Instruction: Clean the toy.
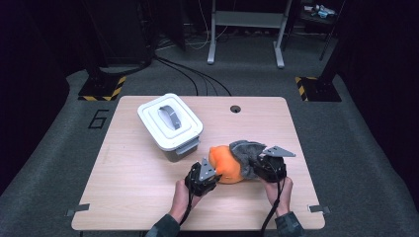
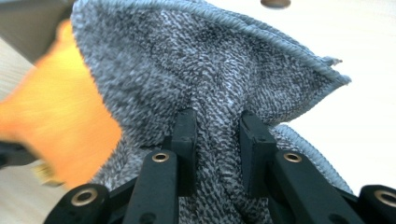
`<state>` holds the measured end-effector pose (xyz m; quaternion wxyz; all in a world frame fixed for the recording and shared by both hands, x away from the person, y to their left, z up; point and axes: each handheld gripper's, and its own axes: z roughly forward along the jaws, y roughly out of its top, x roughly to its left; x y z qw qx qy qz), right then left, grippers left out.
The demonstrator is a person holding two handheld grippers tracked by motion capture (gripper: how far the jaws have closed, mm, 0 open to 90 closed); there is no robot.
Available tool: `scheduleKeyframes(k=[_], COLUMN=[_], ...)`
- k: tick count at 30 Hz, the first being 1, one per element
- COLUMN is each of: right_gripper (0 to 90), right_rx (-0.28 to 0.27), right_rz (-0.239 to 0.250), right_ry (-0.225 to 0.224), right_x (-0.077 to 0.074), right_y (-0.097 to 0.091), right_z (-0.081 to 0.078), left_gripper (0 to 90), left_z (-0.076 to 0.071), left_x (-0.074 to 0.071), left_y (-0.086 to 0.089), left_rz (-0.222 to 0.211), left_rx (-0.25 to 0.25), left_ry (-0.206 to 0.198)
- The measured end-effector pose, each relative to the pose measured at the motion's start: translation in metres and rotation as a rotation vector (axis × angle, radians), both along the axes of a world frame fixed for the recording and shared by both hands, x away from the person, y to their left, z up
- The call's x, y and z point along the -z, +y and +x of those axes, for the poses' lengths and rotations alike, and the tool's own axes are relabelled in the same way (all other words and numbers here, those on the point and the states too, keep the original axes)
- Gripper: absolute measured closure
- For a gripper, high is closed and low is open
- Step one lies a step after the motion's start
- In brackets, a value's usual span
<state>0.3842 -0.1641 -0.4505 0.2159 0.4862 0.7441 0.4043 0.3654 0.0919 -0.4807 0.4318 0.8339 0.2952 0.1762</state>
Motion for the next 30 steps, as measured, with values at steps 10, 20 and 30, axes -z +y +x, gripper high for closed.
scheduleKeyframes(k=[10,20,30], right_gripper=[70.8,72.3,72.3], right_rx=[-0.113,-0.118,-0.121], right_rz=[0.004,-0.030,-0.022], right_ry=[-0.087,-0.001,0.021], right_x=[-0.033,-0.006,-0.008], right_y=[0.031,0.035,0.039], right_z=[-0.040,-0.004,0.009], left_gripper=[75.3,60.7,51.1], left_z=[0.000,0.001,0.001], left_x=[-0.016,-0.013,-0.007], left_y=[0.008,0.011,-0.007], left_rz=[-0.216,-0.119,0.064], left_rx=[0.007,0.011,0.039], left_ry=[0.171,0.074,-0.047])
